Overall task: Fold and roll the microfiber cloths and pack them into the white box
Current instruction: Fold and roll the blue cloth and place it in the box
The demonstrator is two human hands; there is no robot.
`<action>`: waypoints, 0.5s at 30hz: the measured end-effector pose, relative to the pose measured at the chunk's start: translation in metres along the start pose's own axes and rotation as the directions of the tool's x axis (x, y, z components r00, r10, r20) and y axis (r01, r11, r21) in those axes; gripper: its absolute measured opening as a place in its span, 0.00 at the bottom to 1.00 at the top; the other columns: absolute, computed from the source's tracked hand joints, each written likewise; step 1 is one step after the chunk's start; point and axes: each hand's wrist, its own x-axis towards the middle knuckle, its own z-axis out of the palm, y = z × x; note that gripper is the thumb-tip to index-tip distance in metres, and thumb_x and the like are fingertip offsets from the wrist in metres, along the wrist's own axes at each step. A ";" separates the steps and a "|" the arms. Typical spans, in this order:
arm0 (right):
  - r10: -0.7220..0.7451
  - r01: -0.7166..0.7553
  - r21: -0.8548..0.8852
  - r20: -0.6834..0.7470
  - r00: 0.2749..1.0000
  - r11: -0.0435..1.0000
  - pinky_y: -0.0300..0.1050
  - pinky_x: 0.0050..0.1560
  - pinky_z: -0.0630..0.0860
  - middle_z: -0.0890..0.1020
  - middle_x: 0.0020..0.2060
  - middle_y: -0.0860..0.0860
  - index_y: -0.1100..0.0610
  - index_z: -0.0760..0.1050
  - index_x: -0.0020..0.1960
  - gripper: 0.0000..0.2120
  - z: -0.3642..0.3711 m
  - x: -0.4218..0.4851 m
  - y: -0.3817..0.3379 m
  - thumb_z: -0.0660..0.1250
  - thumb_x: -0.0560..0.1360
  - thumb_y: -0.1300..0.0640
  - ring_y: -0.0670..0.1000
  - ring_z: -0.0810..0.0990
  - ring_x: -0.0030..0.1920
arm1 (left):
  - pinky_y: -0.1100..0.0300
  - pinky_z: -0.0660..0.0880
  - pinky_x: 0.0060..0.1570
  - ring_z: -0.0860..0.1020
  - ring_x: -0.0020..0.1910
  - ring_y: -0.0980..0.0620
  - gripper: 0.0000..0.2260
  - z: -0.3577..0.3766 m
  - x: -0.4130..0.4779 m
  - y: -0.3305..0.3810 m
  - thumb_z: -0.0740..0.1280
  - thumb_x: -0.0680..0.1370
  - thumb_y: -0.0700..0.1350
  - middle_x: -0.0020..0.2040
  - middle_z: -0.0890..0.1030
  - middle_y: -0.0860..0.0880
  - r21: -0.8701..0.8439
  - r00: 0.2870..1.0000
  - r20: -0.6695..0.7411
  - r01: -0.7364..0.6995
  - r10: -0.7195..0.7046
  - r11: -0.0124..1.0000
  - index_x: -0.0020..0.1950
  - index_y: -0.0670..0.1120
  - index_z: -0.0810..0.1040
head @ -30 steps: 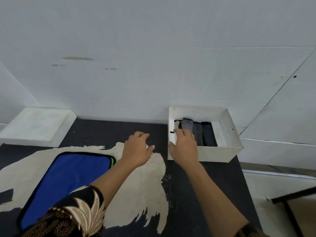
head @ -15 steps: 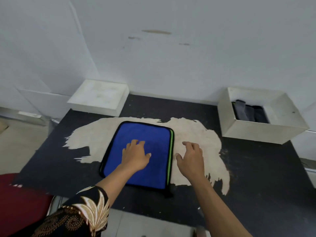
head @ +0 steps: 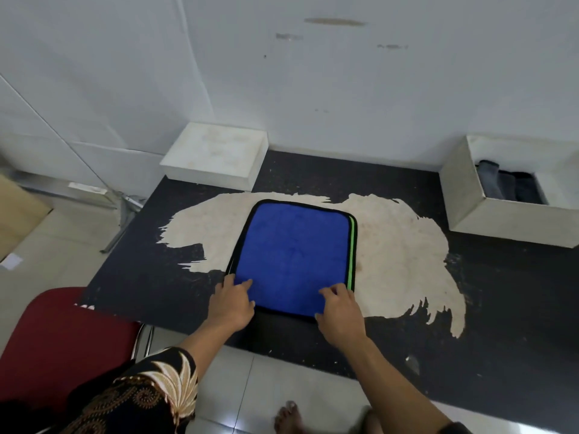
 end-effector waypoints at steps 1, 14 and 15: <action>-0.008 0.009 -0.041 0.011 1.000 0.999 0.49 0.69 0.69 0.64 0.71 0.53 0.53 0.66 0.73 0.27 0.006 -0.004 0.000 0.69 0.77 0.50 0.55 0.65 0.69 | 0.46 0.65 0.71 0.61 0.73 0.39 0.28 0.003 -0.002 -0.002 0.63 0.80 0.53 0.78 0.55 0.43 0.032 1.000 -0.007 -0.018 0.018 0.999 0.79 0.53 0.59; -0.062 0.055 -0.065 -0.118 0.991 0.996 0.45 0.68 0.70 0.72 0.68 0.50 0.53 0.72 0.67 0.15 0.012 -0.011 0.003 0.62 0.81 0.55 0.51 0.71 0.65 | 0.42 0.55 0.75 0.52 0.78 0.40 0.32 0.022 -0.007 0.018 0.70 0.76 0.52 0.78 0.54 0.43 0.083 0.974 -0.170 -0.138 0.150 0.987 0.77 0.52 0.60; -0.060 0.053 -0.060 -0.118 0.991 0.997 0.45 0.68 0.70 0.72 0.68 0.49 0.52 0.72 0.67 0.16 0.011 -0.010 0.004 0.63 0.80 0.55 0.51 0.71 0.65 | 0.44 0.54 0.75 0.53 0.78 0.42 0.32 0.024 -0.007 0.021 0.70 0.76 0.52 0.79 0.54 0.44 0.103 0.964 -0.172 -0.189 0.205 0.976 0.77 0.53 0.61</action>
